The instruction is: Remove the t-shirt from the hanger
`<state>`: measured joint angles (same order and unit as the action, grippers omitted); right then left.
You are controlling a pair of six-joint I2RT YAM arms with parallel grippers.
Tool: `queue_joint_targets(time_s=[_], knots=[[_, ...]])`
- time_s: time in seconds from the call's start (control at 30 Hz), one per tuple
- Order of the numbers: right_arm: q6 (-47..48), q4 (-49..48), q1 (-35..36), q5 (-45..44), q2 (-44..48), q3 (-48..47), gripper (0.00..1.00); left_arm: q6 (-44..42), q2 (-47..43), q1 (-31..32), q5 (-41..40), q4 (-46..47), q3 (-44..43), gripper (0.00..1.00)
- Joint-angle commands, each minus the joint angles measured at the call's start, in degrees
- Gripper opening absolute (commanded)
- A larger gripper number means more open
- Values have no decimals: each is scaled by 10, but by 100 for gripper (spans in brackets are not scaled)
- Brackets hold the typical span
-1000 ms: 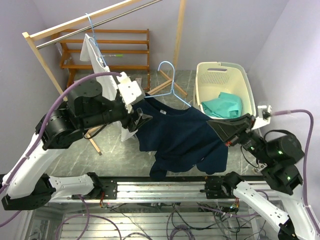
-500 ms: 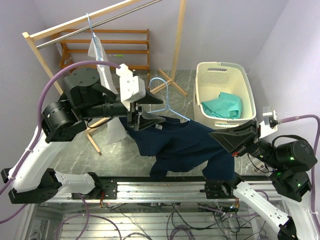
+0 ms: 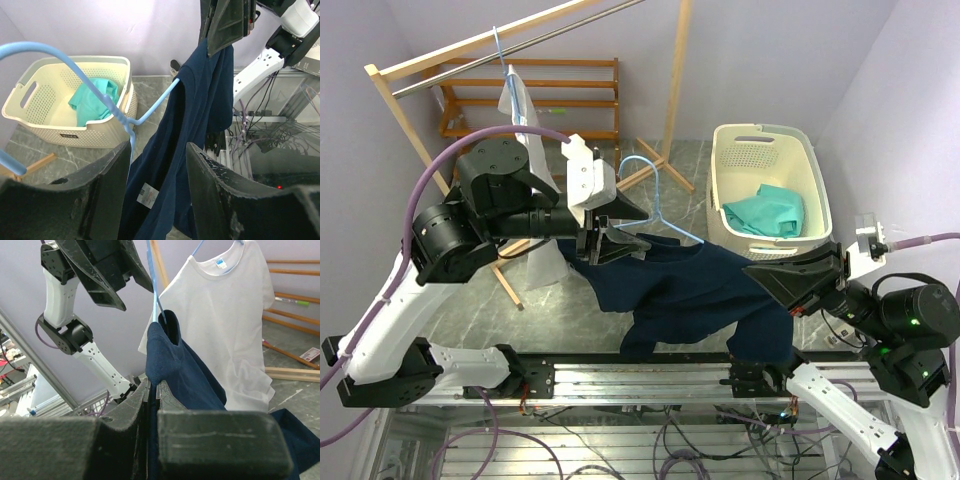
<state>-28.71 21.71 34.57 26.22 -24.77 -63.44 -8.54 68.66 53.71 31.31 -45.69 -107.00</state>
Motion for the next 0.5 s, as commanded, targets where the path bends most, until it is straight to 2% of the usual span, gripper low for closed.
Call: queue_joint_targets(time_s=[0.0, 0.47], knots=[[-12, -45, 0, 9, 9, -23, 0, 7, -9, 2, 9, 14, 10, 59], [-36, -67, 0, 32, 25, -12, 0, 3, -7, 2, -9, 7, 8, 57]])
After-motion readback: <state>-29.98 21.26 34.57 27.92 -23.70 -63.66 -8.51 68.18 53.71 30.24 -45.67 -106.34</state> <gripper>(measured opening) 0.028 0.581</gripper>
